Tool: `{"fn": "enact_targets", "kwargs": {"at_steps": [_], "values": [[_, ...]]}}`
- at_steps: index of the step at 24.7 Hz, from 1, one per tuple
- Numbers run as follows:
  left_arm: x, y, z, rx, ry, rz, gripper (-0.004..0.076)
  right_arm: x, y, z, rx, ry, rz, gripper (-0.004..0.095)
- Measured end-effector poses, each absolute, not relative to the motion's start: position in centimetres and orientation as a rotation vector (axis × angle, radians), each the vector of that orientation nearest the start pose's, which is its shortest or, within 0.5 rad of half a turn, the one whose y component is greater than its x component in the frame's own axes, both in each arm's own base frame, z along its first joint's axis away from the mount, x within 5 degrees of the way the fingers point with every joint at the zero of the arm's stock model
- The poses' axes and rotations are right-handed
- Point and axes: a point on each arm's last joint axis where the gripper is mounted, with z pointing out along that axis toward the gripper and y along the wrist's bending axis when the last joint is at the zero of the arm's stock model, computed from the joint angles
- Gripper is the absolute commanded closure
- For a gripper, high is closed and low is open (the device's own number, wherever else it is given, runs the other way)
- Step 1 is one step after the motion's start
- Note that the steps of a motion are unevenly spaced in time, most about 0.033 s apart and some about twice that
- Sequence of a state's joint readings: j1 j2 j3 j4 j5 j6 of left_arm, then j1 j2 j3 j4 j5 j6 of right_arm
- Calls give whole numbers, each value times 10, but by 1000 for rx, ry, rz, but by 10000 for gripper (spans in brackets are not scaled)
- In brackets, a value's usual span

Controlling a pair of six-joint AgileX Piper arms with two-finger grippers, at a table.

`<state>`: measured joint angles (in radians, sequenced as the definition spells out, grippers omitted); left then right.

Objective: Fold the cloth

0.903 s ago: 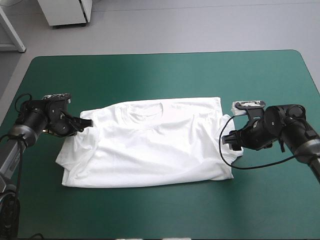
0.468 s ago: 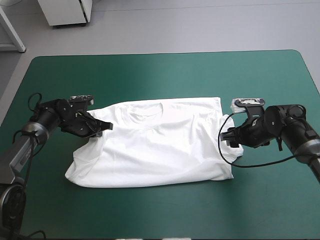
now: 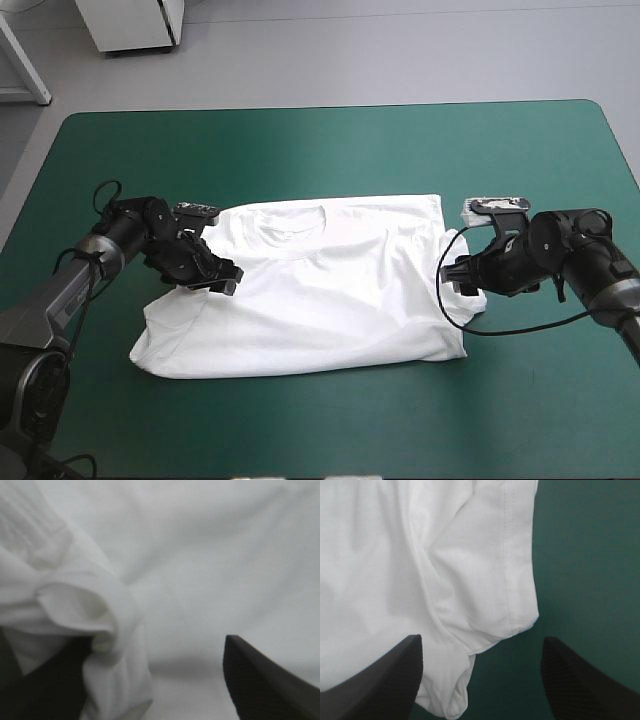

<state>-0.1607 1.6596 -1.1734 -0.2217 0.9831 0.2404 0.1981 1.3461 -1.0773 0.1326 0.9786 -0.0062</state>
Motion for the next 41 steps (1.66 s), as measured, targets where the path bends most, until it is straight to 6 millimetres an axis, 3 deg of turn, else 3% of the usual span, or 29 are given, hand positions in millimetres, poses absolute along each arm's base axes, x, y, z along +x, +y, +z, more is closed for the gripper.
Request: {"fn": "enact_targets", "kwargs": {"at_steps": [4, 8, 12, 18, 21, 25, 27, 30, 33, 37, 41], "values": [[316, -62, 260, 422, 2915, -173, 150, 256, 61, 301, -207, 2713, 226, 289], [308, -58, 297, 391, 2829, -135, 150, 257, 62, 302, -203, 2694, 227, 289], [286, -53, 326, 393, 2792, -106, 150, 258, 61, 302, -205, 2692, 221, 289], [250, -33, 347, 320, 2759, 96, 150, 255, 61, 300, -213, 2725, 216, 289], [220, -23, 341, 269, 2767, 170, 154, 252, 60, 299, -213, 2766, 211, 289], [184, -16, 306, 240, 2868, 189, 157, 257, 56, 300, -206, 2716, 142, 334], [169, -16, 292, 223, 2906, 164, 157, 271, 56, 294, -188, 2666, 122, 366], [161, -15, 295, 215, 2879, 153, 157, 293, 57, 267, -166, 2698, 112, 374], [153, -14, 302, 203, 2840, 142, 157, 316, 61, 223, -168, 2790, 96, 380], [148, -13, 306, 172, 2812, 129, 157, 326, 62, 212, -180, 2804, 74, 599], [147, -12, 307, 162, 2808, 138, 157, 327, 61, 212, -179, 2801, 74, 891]]}}
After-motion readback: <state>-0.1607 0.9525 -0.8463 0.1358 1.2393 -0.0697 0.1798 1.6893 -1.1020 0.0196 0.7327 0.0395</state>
